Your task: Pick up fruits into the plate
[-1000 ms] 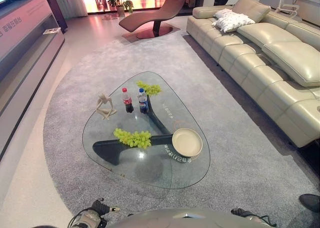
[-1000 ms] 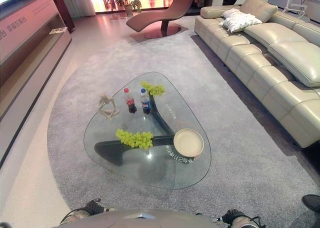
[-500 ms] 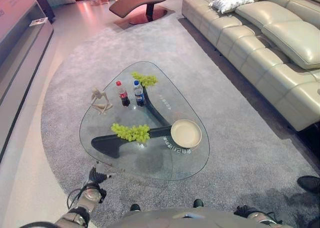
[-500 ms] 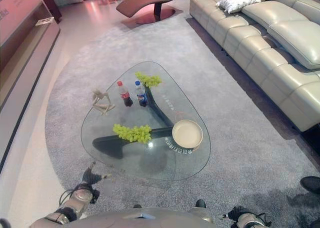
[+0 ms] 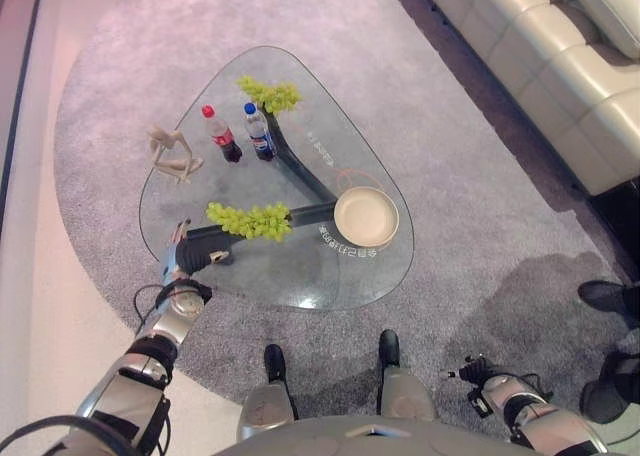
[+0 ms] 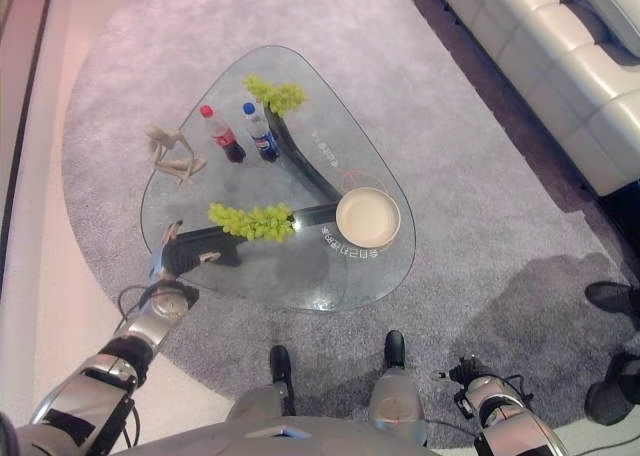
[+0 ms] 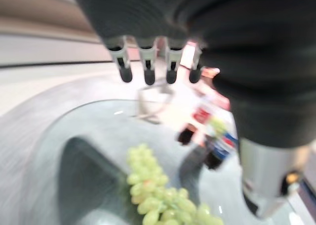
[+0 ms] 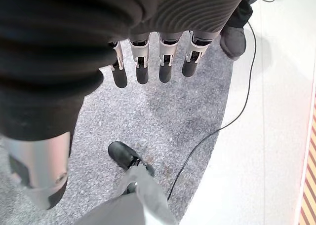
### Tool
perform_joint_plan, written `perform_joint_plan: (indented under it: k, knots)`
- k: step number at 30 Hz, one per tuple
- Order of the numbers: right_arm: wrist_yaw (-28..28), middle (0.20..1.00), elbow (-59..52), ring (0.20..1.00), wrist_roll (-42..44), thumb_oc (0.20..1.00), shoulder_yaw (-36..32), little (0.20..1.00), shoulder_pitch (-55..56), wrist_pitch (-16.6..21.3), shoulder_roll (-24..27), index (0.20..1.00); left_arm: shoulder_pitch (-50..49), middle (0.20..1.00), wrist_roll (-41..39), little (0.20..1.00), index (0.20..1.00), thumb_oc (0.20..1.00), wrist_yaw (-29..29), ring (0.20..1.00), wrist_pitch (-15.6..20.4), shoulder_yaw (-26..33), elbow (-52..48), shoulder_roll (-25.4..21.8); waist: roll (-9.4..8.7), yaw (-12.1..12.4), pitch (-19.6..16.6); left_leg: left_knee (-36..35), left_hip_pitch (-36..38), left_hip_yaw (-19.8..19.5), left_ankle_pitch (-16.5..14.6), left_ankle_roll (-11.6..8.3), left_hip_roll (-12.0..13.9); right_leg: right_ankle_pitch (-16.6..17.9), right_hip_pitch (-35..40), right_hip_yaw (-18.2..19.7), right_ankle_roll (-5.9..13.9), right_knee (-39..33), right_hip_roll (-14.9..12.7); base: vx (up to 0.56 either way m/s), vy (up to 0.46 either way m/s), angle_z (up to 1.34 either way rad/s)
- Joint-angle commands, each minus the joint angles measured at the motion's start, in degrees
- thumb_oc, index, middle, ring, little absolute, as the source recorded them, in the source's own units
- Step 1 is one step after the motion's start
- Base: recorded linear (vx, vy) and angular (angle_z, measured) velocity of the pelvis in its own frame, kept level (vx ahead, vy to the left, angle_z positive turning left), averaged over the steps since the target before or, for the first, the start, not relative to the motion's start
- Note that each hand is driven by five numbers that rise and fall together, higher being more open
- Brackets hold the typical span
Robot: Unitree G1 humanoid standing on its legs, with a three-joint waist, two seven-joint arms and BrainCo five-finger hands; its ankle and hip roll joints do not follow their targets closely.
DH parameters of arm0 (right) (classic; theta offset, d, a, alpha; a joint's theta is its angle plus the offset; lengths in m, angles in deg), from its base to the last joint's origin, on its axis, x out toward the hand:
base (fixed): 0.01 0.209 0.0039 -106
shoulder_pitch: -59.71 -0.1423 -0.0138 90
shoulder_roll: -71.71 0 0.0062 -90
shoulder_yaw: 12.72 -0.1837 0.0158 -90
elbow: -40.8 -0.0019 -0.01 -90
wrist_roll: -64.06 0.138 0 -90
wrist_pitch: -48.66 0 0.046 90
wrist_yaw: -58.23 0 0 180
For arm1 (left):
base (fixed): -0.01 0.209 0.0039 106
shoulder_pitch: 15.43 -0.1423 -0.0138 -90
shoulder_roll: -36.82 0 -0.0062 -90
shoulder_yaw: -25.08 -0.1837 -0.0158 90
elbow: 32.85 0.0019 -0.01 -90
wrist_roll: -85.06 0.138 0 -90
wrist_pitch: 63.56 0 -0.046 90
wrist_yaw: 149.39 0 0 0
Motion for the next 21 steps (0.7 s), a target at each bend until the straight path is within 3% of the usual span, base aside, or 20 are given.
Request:
perform_joint_plan:
  k: [1, 5, 10, 13, 15, 21]
  knots:
    - [1.3, 1.0, 0.3, 1.0, 0.1, 1.0, 3.8, 1.0, -3.6, 2.2, 3.9, 1.0, 9.2, 1.0, 8.4, 1.0, 1.0, 1.0, 1.3, 1.0, -1.0, -4.2, 0.4, -7.0, 0.27, -1.0, 4.0, 3.2, -5.0, -1.9, -5.4, 1.93, -2.7, -7.2, -3.1, -0.4, -1.66, 6.4, 2.5, -0.13, 0.041, -0.07]
    - [1.1, 1.0, -1.1, 1.0, 0.6, 1.0, 5.8, 1.0, -6.7, 2.4, 6.4, 1.0, 17.3, 1.0, 12.7, 1.0, 1.0, 1.0, 0.3, 1.0, -2.7, -9.4, 2.1, -12.4, -0.11, -2.0, 8.0, 4.6, -8.9, -1.3, -4.6, 1.61, -3.1, -6.8, -6.9, 0.2, -1.97, 8.1, 2.7, -0.13, 0.037, -0.11]
    - [1.4, 1.0, -1.2, 1.0, 1.7, 1.0, 5.7, 1.0, -7.2, 2.3, 7.9, 1.0, 22.3, 1.0, 18.4, 1.0, 1.0, 1.0, 0.0, 1.0, -3.3, -12.5, 5.3, -15.5, -0.55, -2.8, 10.6, 5.1, -11.7, -0.4, -4.2, 1.53, -3.3, -6.4, -10.5, -0.1, -1.86, 9.3, 2.7, -0.07, 0.017, 0.0]
    - [1.4, 1.0, -1.4, 1.0, 1.4, 1.0, 5.2, 1.0, -7.3, 2.4, 8.6, 1.0, 24.3, 1.0, 20.9, 1.0, 1.0, 1.0, -1.8, 1.0, -4.5, -14.1, 7.1, -16.3, -0.71, -3.1, 11.6, 6.2, -13.6, -0.4, -4.2, 1.54, -3.7, -6.3, -12.4, -0.2, -1.96, 10.4, 2.8, -0.06, 0.029, -0.02]
    - [1.0, 1.0, -1.6, 1.0, 0.8, 1.0, 5.3, 1.0, -8.4, 1.9, 9.8, 1.0, 25.6, 1.0, 21.7, 1.0, 1.0, 1.0, -2.5, 1.0, -7.2, -16.6, 9.3, -16.2, -0.92, -3.6, 13.1, 8.2, -16.3, -1.0, -4.2, 1.61, -4.3, -6.1, -15.2, 0.2, -2.24, 11.9, 3.0, -0.05, 0.077, -0.05]
    - [1.0, 1.0, -2.7, 1.0, 1.2, 1.0, 5.7, 1.0, -9.5, 2.1, 11.3, 1.0, 30.1, 1.0, 24.2, 1.0, 1.0, 1.0, -4.3, 1.0, -8.5, -19.5, 12.7, -15.8, -1.57, -4.5, 14.0, 12.1, -22.2, -1.2, -4.4, 1.75, -4.9, -6.3, -20.9, 0.7, -2.65, 15.0, 3.4, -0.04, 0.027, -0.02]
